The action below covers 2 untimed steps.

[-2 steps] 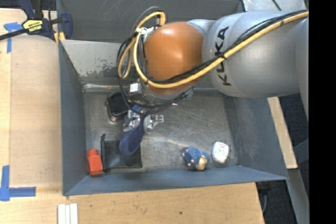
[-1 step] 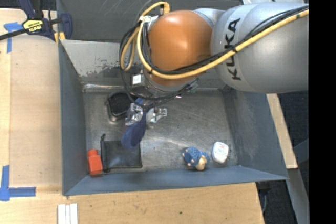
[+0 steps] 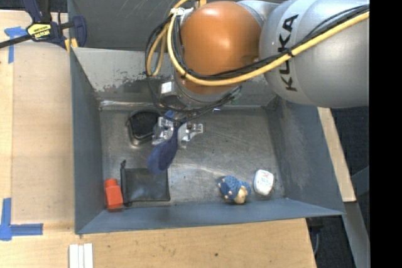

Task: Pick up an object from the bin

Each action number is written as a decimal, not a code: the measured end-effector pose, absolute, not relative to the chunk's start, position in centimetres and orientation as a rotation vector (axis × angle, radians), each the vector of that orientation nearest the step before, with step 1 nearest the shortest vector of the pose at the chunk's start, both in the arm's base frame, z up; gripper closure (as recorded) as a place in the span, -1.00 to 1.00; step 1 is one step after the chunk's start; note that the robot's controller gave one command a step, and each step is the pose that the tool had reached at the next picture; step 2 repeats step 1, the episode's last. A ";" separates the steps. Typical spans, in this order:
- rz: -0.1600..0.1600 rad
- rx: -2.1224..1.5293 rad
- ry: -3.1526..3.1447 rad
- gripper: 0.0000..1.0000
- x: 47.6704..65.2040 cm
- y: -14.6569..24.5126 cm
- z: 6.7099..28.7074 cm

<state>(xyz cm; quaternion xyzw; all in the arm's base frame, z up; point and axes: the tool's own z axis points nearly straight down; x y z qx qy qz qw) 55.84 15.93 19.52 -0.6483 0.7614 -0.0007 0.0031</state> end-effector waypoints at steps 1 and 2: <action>0.000 -2.027 2.392 1.00 55.9 15.9 19.6; 0.000 -2.027 2.392 1.00 55.9 15.9 19.6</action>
Offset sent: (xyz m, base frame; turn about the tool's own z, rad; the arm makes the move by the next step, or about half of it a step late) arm 0.0002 -0.0002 0.0005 0.0000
